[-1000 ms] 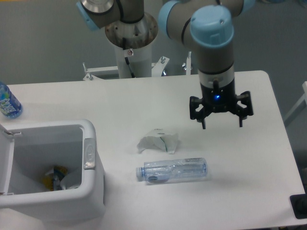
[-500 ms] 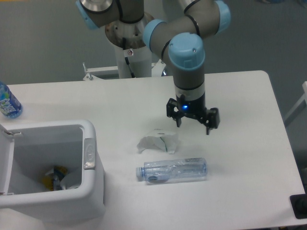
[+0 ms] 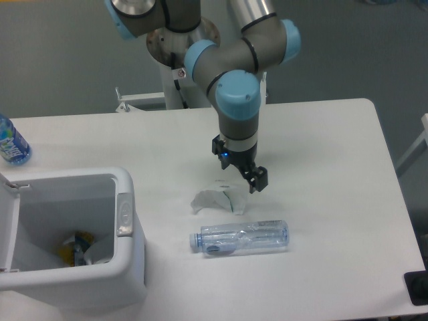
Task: Place the trash in the trash can
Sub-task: 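Lower the open gripper down onto the crumpled white paper, then close the gripper on the crumpled white paper and lift it, then carry the paper over the white bin and open the gripper, then move the gripper to the clear plastic bottle and lower onto it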
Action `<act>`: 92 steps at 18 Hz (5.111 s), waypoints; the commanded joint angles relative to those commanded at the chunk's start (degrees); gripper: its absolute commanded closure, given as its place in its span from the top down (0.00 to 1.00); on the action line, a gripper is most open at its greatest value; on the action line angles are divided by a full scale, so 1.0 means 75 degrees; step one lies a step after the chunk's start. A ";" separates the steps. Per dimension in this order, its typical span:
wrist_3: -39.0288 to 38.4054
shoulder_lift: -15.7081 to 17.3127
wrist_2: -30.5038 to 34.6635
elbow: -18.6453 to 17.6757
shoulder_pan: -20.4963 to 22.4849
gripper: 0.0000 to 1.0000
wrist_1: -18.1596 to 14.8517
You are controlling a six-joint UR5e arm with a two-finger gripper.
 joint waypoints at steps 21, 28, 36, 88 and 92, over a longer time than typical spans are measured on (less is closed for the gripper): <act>-0.0891 0.0140 0.0070 0.0129 -0.0270 0.01 -0.0843; -0.1718 0.1440 -0.1741 0.1157 0.0583 0.05 -0.1382; -0.5880 0.1371 -0.4053 0.3245 0.0679 0.06 -0.1266; -0.1559 -0.0679 -0.0365 0.1816 0.0047 0.98 -0.0058; -0.1583 -0.1089 -0.0071 0.1910 -0.0246 0.98 -0.0047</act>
